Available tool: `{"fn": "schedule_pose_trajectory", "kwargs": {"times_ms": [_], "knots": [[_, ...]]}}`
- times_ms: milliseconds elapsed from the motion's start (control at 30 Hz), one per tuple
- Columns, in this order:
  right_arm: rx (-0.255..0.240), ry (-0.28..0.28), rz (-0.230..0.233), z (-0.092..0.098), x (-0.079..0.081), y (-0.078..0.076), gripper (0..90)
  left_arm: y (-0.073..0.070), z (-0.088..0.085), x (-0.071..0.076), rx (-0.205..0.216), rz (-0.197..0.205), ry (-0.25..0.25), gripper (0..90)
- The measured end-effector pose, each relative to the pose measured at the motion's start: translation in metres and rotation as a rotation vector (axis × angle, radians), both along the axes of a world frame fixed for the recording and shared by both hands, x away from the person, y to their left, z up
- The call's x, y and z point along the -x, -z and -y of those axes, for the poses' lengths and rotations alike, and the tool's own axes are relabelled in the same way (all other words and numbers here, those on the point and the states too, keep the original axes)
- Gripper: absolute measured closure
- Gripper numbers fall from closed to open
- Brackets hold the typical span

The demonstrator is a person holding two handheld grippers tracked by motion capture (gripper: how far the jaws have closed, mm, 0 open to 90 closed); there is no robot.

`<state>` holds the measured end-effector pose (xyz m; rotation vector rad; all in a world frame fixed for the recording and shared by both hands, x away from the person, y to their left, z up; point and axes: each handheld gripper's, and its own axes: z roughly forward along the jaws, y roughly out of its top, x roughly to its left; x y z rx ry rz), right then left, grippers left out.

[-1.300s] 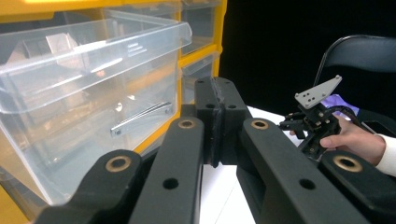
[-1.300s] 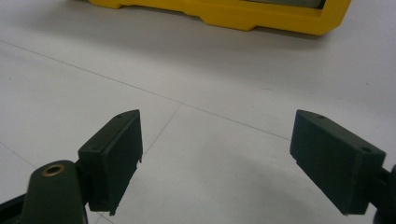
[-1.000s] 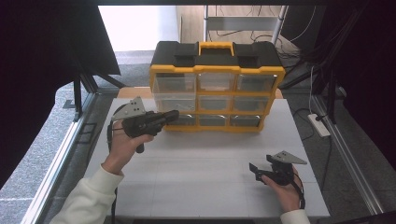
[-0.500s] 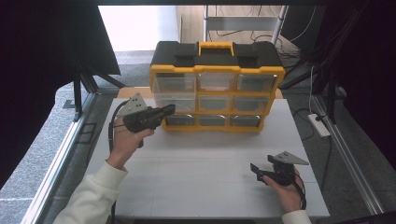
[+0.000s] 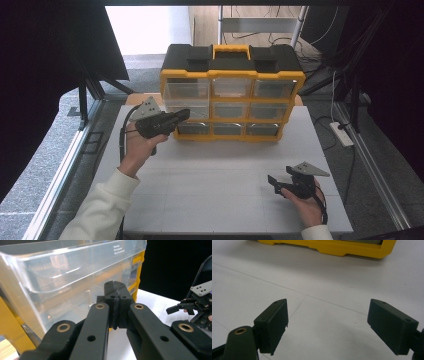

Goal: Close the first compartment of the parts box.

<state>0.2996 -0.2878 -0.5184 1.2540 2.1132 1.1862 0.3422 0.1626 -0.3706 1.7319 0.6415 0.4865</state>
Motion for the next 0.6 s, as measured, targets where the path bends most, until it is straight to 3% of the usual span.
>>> {"fn": "schedule_pose_trajectory", "kwargs": {"times_ms": [600], "knots": [[0.007,0.003,-0.003,0.0,-0.001,-0.0003,17.2,-0.0005,-0.0024,-0.0083,0.004,-0.013,-0.016,89.2]]}}
